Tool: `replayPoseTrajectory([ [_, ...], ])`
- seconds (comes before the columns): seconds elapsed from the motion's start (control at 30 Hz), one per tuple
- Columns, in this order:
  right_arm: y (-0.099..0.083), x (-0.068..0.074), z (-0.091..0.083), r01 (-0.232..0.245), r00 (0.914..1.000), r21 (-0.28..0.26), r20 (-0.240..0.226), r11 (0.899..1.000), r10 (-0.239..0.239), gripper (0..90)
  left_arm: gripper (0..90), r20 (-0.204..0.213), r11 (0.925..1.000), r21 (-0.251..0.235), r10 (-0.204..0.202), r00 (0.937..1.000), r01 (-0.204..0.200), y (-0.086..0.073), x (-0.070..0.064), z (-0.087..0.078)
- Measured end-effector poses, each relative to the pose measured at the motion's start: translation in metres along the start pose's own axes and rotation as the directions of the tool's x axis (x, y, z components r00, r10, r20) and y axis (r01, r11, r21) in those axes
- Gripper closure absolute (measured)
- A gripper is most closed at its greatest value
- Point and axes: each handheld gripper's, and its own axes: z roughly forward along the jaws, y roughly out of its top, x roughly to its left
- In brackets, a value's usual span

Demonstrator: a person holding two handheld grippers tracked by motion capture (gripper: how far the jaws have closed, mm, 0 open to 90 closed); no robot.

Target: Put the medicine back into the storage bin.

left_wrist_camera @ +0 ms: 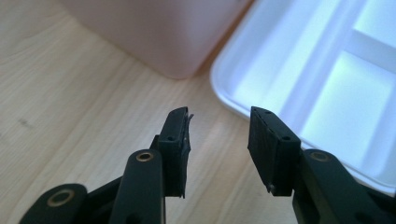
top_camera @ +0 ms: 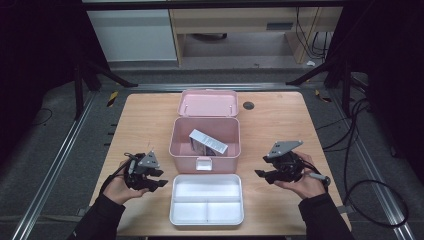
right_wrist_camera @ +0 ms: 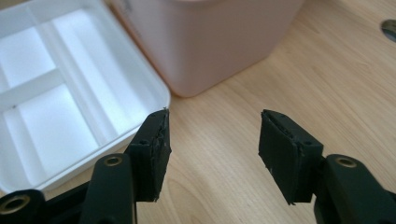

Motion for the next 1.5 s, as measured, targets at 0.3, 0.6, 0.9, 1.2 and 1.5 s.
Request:
replayPoseTrajectory([
  [0.3, 0.007, 0.028, 0.021, 0.144, 0.9852, 0.049, -0.101, 0.988, -0.138, 50.5, 60.9, 0.065, 0.9920, 0.029, 0.121, 0.9905, -0.123, 0.015, -0.025, 0.006],
  [0.6, 0.016, 0.048, 0.036, 0.211, 0.9674, 0.099, -0.163, 0.972, -0.194, 55.3, 65.0, 0.115, 0.9722, 0.104, 0.198, 0.9734, -0.210, 0.025, -0.040, 0.023],
  [0.9, 0.017, 0.066, 0.059, 0.293, 0.9396, 0.199, -0.241, 0.935, -0.244, 64.3, 68.0, 0.136, 0.9448, 0.190, 0.244, 0.9601, -0.267, 0.032, -0.046, 0.040],
  [1.2, 0.018, 0.075, 0.079, 0.351, 0.9195, 0.282, -0.285, 0.893, -0.271, 73.4, 71.4, 0.137, 0.9323, 0.231, 0.252, 0.9580, -0.278, 0.031, -0.047, 0.050],
  [1.5, 0.020, 0.080, 0.089, 0.391, 0.9052, 0.332, -0.308, 0.859, -0.293, 80.0, 76.5, 0.153, 0.9139, 0.266, 0.274, 0.9495, -0.306, 0.032, -0.048, 0.057],
])
